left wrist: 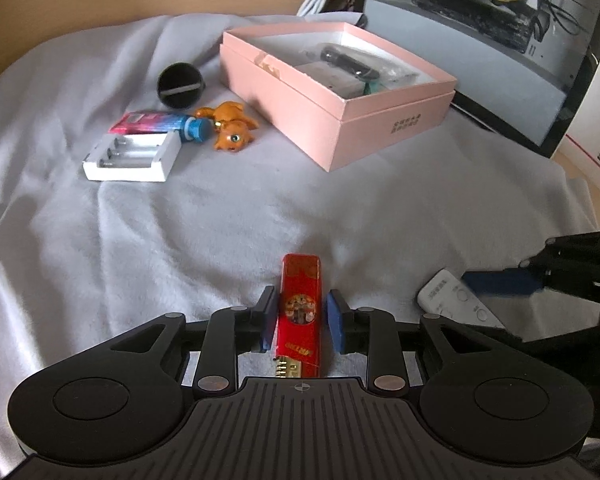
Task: Organize rigid objects
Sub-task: 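Carry the red lighter over the pink box with the left tool while the right holds the remote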
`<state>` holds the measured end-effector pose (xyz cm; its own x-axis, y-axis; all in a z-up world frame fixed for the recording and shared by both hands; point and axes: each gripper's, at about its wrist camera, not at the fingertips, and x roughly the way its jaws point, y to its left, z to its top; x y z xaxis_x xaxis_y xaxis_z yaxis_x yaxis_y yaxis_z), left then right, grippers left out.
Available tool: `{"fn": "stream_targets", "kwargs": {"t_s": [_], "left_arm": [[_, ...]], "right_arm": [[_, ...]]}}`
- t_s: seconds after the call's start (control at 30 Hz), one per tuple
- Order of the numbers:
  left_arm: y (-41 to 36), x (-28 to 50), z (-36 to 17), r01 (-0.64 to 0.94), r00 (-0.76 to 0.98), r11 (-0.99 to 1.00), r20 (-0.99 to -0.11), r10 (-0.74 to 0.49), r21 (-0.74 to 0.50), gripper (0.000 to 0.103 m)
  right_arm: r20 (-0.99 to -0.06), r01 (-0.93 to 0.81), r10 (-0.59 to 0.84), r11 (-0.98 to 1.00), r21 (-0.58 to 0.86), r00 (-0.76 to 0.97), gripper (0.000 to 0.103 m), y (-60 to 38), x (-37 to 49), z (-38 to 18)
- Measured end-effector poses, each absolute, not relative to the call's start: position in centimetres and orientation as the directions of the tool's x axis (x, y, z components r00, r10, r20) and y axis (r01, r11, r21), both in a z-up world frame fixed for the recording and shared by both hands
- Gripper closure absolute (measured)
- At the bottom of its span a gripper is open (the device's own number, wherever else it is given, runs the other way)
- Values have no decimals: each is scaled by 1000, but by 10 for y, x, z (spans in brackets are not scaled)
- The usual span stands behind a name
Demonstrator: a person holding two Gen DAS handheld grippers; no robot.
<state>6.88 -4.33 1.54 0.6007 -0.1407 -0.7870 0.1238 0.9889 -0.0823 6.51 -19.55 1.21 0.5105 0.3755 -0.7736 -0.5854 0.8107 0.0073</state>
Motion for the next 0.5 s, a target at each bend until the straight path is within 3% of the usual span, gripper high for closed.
{"fn": "stream_targets", "kwargs": {"t_s": [0.27, 0.5], "left_arm": [[-54, 46, 20, 185, 630, 981, -758, -168, -63, 77], [-52, 69, 76, 195, 714, 968, -654, -251, -159, 77]], "right_arm": [[-777, -571, 389, 819, 45, 496, 65, -220, 62, 35], [-695, -503, 418, 859, 92, 585, 65, -260, 64, 84]]}}
